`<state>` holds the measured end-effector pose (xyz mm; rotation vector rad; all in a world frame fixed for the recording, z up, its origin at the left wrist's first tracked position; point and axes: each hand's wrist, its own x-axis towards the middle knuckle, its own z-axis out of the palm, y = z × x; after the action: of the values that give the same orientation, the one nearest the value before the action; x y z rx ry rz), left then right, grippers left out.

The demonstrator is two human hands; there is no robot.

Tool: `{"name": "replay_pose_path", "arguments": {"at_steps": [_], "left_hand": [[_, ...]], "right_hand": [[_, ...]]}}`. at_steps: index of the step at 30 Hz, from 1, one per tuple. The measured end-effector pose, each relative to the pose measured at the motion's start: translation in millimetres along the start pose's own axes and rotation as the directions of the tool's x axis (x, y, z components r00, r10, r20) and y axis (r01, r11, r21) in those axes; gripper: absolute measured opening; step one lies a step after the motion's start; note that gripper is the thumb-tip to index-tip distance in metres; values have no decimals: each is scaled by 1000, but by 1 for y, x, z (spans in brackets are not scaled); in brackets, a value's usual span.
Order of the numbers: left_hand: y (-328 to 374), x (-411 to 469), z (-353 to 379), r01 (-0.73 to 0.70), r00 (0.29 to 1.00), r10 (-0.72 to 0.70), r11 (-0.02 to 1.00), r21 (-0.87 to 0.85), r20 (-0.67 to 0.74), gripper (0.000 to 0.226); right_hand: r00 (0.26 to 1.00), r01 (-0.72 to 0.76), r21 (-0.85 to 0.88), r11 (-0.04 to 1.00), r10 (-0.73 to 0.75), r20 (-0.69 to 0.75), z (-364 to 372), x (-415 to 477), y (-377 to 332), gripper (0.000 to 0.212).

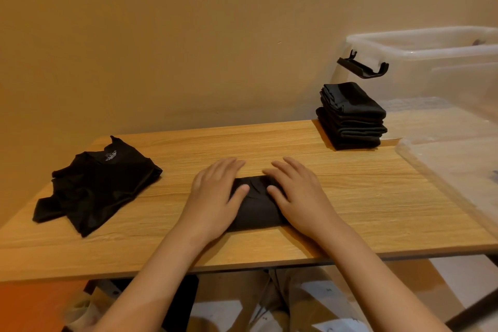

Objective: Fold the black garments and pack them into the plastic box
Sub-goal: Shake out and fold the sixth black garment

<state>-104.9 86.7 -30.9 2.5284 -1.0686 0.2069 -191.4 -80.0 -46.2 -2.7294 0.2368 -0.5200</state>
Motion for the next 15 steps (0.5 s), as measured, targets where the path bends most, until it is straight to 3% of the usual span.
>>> {"name": "replay_pose_path", "arguments": {"at_steps": [2, 4, 11, 15], "left_hand": [[-2, 3, 7, 15, 976, -19, 1000, 20, 219, 53], [-7, 5, 11, 79, 940, -65, 996, -31, 334, 52], [-1, 34, -16, 37, 907, -66, 996, 79, 415, 56], [2, 62, -29, 147, 752, -122, 989, 16, 648, 43]], "right_hand": [[991, -47, -26, 999, 50, 125, 4, -1, 1, 43], [979, -95, -15, 995, 96, 179, 3, -1, 3, 45], [951, -95, -98, 991, 120, 284, -9, 15, -3, 50], [913, -63, -150, 987, 117, 392, -19, 33, -5, 53]]}}
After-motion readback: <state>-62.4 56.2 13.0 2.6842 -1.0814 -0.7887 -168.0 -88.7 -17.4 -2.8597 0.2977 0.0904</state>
